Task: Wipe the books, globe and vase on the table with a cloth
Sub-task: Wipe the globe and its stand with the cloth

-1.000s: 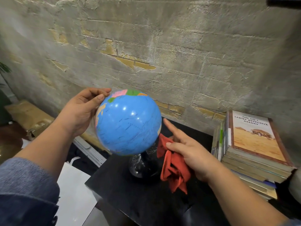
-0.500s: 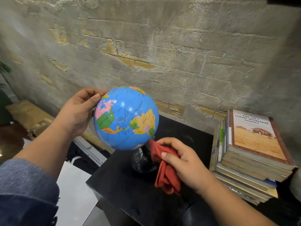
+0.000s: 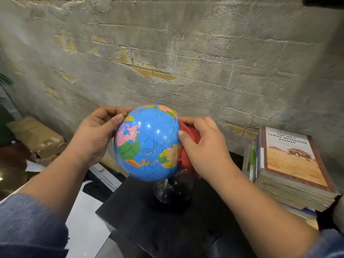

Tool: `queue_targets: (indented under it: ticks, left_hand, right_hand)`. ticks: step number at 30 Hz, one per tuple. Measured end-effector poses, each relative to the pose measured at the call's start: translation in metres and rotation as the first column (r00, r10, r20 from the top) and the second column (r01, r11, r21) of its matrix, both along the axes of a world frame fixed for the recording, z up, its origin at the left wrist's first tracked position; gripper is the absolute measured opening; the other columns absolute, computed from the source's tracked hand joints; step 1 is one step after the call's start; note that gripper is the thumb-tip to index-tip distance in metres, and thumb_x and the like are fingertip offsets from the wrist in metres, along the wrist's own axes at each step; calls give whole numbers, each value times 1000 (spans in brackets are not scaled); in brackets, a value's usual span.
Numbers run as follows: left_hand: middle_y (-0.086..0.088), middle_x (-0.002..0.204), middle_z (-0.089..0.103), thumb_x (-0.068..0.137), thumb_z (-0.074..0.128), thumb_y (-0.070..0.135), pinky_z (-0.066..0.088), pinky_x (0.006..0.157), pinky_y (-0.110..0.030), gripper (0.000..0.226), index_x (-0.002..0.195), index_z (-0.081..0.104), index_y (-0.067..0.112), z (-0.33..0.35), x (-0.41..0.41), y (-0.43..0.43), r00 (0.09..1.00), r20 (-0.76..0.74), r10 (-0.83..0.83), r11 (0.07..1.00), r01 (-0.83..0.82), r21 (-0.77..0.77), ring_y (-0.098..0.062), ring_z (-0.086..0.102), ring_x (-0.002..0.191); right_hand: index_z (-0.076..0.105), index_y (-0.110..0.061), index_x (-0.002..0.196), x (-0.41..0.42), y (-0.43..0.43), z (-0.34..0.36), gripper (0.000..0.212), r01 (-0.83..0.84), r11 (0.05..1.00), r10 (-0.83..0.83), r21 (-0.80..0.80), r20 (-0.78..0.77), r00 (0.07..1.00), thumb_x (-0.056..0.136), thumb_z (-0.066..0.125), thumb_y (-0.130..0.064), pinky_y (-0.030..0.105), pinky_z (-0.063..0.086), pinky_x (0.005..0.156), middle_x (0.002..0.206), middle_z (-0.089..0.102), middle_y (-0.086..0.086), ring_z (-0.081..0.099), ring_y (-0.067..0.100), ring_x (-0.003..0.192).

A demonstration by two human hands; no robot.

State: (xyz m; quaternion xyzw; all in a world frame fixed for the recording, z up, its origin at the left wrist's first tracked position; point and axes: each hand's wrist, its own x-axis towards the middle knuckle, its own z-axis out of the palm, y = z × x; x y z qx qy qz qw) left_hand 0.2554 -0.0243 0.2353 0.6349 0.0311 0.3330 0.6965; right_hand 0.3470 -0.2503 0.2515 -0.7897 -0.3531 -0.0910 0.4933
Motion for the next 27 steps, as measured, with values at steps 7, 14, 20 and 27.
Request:
queue_targets:
  ticks: [7, 14, 20, 27]
  left_hand:
    - [4, 101, 74, 79, 62, -3, 52, 86, -21, 13, 81, 65, 9, 14, 10, -41, 995, -66, -80, 972, 92, 215, -11, 66, 100]
    - [8, 101, 71, 85, 58, -8, 51, 84, -16, 18, 83, 64, 9, 15, 14, -46, 994, -87, 59, 973, -38, 230, -5, 66, 95]
    - [0, 111, 67, 88, 58, 12, 50, 90, -21, 15, 100, 67, 15, 2, 8, -35, 989, -77, 127, 990, -121, 72, -9, 62, 99]
    - [-7, 113, 69, 75, 59, 2, 49, 99, -38, 42, 116, 59, 9, -99, -18, -17, 866, -498, 44, 999, -26, 43, -26, 61, 113]
  right_hand:
    - [68, -34, 114, -9, 2, 50, 29, -64, 863, 285, -501, 379, 880, 88, 54, -34, 35, 48, 84, 107, 55, -5, 56, 22, 100]
    - [74, -27, 102, 43, -26, -11, 20, 21, 1000, -24, -13, -358, 934, 90, 60, -19, 29, 48, 95, 100, 71, -5, 64, 11, 99]
    - [72, -20, 85, 27, -43, -73, 15, 86, 995, -94, -49, -735, 672, 91, 61, -12, 30, 53, 75, 93, 74, 8, 66, 20, 81]
    - [73, -21, 97, 15, -46, -104, 13, 1, 986, -132, -169, -764, 631, 93, 61, -17, 28, 53, 78, 93, 72, 5, 66, 18, 85]
